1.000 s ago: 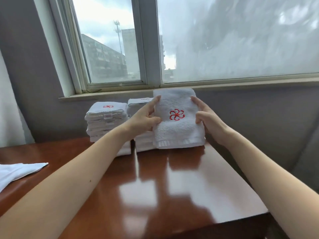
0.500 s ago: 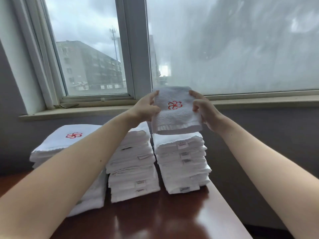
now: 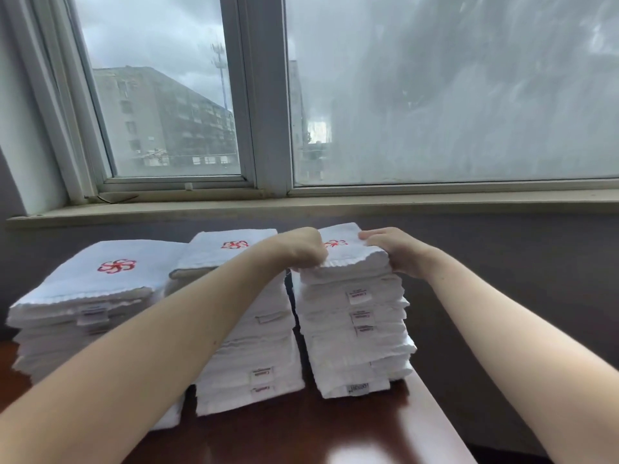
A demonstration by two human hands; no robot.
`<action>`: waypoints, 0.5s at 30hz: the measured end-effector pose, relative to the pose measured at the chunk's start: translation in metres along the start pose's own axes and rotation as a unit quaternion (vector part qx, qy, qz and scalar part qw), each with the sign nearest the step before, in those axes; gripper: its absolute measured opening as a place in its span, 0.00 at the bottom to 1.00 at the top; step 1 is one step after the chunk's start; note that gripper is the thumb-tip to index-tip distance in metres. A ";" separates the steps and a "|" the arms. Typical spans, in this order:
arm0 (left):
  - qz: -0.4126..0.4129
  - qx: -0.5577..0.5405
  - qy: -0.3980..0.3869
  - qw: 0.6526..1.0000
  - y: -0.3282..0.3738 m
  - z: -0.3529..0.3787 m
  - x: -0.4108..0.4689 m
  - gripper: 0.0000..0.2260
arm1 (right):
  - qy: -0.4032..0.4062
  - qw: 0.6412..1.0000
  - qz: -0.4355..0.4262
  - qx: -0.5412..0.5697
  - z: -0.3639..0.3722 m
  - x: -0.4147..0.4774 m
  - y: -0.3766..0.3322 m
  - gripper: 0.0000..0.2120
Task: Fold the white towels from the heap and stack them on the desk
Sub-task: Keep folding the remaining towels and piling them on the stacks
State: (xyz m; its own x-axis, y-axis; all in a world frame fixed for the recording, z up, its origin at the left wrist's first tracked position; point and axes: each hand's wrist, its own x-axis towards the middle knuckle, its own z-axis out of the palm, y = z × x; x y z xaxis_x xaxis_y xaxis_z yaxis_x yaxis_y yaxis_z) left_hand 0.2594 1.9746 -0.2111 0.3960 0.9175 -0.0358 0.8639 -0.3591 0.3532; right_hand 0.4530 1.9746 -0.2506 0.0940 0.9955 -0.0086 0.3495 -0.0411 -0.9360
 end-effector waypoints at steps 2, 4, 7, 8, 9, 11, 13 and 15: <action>0.001 0.006 -0.007 1.000 0.003 -0.001 -0.004 0.12 | -0.006 1.000 0.004 0.017 0.000 -0.003 -0.003 0.15; 0.003 0.000 -0.010 1.000 0.006 -0.002 -0.011 0.12 | -0.005 0.999 0.000 0.043 -0.002 -0.005 -0.003 0.16; 0.002 -0.011 0.005 1.000 0.006 -0.002 -0.025 0.12 | 0.001 0.995 0.003 0.104 -0.003 -0.011 -0.003 0.20; 0.006 -0.021 0.015 1.000 0.006 -0.002 -0.030 0.13 | 0.000 0.993 0.009 0.115 -0.003 -0.013 -0.002 0.21; 0.007 -0.032 0.025 0.999 0.006 -0.001 -0.035 0.13 | -0.002 0.992 0.015 0.123 -0.002 -0.016 -0.001 0.21; 0.011 -0.034 0.043 0.998 0.006 0.004 -0.043 0.11 | 0.010 0.994 0.025 0.110 0.001 -0.021 0.001 0.20; 0.014 -0.009 0.041 0.999 0.008 0.011 -0.051 0.06 | 0.035 0.998 0.032 0.040 0.004 -0.027 -0.003 0.13; 0.020 0.008 0.045 0.999 0.007 0.018 -0.058 0.04 | 0.056 0.997 0.040 -0.031 0.007 -0.037 -0.011 0.06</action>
State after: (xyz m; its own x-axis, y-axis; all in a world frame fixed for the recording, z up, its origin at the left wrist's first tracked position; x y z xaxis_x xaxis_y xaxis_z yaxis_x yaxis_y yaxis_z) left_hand 0.2483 1.9160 -0.2231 0.4010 0.9140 0.0619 0.8530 -0.3972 0.3386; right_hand 0.4387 1.9392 -0.2423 0.2262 0.9733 -0.0391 0.3942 -0.1281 -0.9100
